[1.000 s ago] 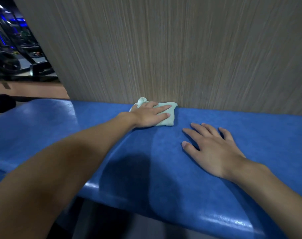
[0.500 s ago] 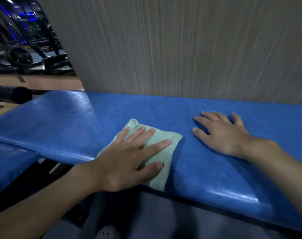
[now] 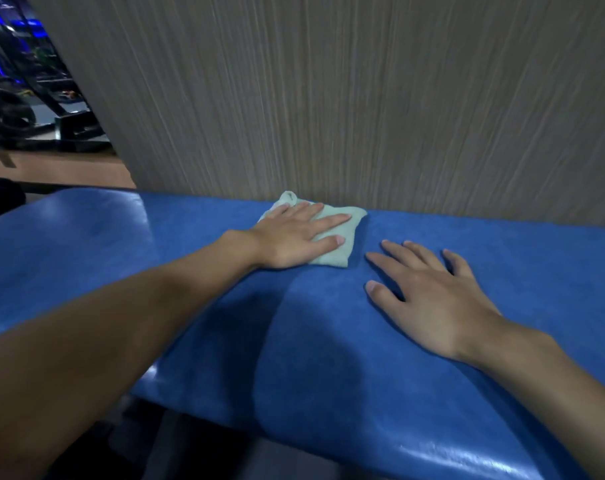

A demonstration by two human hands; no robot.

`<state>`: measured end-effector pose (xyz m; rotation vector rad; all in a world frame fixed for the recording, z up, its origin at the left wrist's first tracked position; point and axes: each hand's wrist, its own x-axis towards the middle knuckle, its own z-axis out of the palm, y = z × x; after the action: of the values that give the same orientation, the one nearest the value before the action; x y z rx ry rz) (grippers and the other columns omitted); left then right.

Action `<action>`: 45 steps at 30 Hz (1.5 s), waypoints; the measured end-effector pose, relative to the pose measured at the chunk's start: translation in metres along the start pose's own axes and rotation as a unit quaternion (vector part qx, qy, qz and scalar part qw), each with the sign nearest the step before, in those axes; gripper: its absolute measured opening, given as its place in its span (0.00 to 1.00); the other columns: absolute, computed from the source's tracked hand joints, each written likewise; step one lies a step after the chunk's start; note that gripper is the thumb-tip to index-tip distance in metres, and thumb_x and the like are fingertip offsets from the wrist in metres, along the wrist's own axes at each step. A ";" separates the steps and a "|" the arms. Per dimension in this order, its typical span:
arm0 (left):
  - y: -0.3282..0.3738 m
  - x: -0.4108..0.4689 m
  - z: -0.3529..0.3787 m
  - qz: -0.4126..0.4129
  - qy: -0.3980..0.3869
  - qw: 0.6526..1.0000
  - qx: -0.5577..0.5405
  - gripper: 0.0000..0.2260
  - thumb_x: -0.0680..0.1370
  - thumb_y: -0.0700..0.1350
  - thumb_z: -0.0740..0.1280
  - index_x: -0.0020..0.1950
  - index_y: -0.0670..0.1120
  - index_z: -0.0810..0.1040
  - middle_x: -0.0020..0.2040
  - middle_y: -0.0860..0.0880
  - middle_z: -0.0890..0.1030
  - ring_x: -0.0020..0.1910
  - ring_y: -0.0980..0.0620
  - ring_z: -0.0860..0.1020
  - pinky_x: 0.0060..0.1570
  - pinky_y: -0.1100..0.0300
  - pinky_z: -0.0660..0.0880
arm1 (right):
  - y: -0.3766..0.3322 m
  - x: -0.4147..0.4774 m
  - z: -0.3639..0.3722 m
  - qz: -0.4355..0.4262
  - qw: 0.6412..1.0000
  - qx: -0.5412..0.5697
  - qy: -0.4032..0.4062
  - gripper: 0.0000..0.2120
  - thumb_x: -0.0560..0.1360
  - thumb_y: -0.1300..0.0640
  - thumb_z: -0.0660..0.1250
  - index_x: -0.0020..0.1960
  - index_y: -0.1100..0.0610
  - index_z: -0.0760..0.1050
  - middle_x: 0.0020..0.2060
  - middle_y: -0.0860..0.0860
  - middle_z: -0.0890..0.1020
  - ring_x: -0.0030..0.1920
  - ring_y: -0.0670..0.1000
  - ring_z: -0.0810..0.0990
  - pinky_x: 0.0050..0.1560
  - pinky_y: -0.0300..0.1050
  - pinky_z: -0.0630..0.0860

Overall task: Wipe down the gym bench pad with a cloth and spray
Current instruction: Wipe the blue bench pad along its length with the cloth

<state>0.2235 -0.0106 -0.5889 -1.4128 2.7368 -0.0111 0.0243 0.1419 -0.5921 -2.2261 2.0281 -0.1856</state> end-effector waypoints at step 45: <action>-0.027 -0.037 0.006 -0.014 -0.001 1.000 -0.024 0.25 0.77 0.70 0.42 0.76 0.73 0.46 0.82 0.49 0.51 0.80 0.49 0.46 0.76 0.43 0.43 | -0.028 0.034 0.005 0.017 1.000 0.013 -0.008 0.29 0.78 0.36 0.44 0.78 0.40 0.51 0.79 0.39 0.49 0.78 0.41 0.43 0.77 0.50 0.39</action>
<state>0.2675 0.0040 -0.5923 -1.4603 2.7333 0.0552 0.0559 0.1106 -0.5915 -2.1694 2.0403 -0.1890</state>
